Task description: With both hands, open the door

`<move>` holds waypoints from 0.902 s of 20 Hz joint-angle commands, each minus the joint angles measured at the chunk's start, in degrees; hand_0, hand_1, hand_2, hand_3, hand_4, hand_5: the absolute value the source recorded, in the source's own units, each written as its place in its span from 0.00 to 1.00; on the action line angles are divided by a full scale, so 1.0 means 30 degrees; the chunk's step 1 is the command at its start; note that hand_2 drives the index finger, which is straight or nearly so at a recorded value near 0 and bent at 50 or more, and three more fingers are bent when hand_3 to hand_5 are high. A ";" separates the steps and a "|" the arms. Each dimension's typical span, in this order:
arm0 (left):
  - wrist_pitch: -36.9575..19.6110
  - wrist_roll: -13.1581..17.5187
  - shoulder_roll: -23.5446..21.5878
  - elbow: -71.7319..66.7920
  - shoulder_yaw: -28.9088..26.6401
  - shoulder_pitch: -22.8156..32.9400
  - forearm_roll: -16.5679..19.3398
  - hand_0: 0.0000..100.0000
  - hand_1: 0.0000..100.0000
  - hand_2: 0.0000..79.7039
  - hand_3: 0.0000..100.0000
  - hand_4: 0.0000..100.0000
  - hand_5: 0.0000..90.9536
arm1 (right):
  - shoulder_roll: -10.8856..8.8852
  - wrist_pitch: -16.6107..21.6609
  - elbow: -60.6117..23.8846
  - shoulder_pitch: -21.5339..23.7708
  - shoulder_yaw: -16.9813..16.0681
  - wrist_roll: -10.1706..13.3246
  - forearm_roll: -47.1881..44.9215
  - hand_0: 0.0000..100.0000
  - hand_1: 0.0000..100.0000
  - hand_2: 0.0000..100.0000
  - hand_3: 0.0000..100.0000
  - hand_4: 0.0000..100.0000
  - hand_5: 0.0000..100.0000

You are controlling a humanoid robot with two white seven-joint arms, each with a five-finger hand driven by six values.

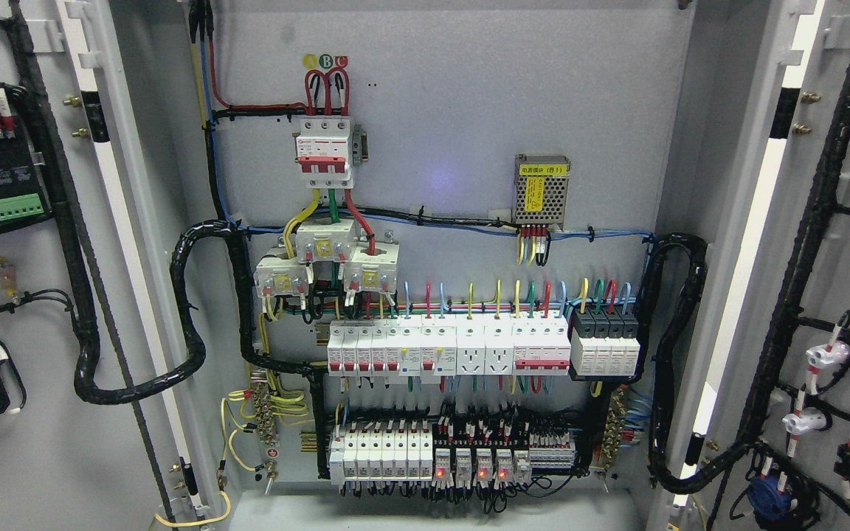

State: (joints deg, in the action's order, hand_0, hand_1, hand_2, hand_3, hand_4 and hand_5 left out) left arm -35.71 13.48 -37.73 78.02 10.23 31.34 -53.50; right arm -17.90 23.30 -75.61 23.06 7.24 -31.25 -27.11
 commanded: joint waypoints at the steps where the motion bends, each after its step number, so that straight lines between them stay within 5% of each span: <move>1: 0.0067 0.0078 0.2584 -0.6369 0.2740 -0.1010 0.0254 0.00 0.00 0.00 0.00 0.00 0.00 | 0.2332 0.0057 1.2064 -0.2057 0.0837 0.0047 0.2004 0.00 0.00 0.00 0.00 0.00 0.00; 3: 0.0067 0.0107 0.3052 -0.8388 0.3471 -0.1800 0.0342 0.00 0.00 0.00 0.00 0.00 0.00 | 0.2420 0.0058 1.4645 -0.3053 0.0983 0.0076 0.2034 0.00 0.00 0.00 0.00 0.00 0.00; 5: 0.0067 0.0108 0.3404 -1.0439 0.4292 -0.2679 0.0372 0.00 0.00 0.00 0.00 0.00 0.00 | 0.3179 0.0028 1.6785 -0.4079 0.0954 0.0134 0.2383 0.00 0.00 0.00 0.00 0.00 0.00; 9: 0.0126 0.0167 0.4341 -1.4046 0.5465 -0.4087 0.0401 0.00 0.00 0.00 0.00 0.00 0.00 | 0.3358 -0.0089 2.0276 -0.5517 0.1042 0.0310 0.4141 0.00 0.00 0.00 0.00 0.00 0.00; 11: 0.0329 0.0166 0.4810 -1.5569 0.6197 -0.4498 0.0692 0.00 0.00 0.00 0.00 0.00 0.00 | 0.3621 -0.0467 2.1448 -0.6102 0.1072 0.1155 0.4697 0.00 0.00 0.00 0.00 0.00 0.00; 18: 0.3403 0.0137 0.6977 -2.0112 0.6200 -0.5261 0.5316 0.00 0.00 0.00 0.00 0.00 0.00 | 0.3827 -0.6615 2.2507 -0.7100 0.1042 0.2799 0.6427 0.00 0.00 0.00 0.00 0.00 0.00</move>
State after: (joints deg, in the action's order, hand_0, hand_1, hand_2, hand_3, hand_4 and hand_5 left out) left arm -28.94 14.11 -25.44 40.55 23.80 17.96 -45.95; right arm -9.54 9.49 -26.73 4.84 9.68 -24.48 -11.77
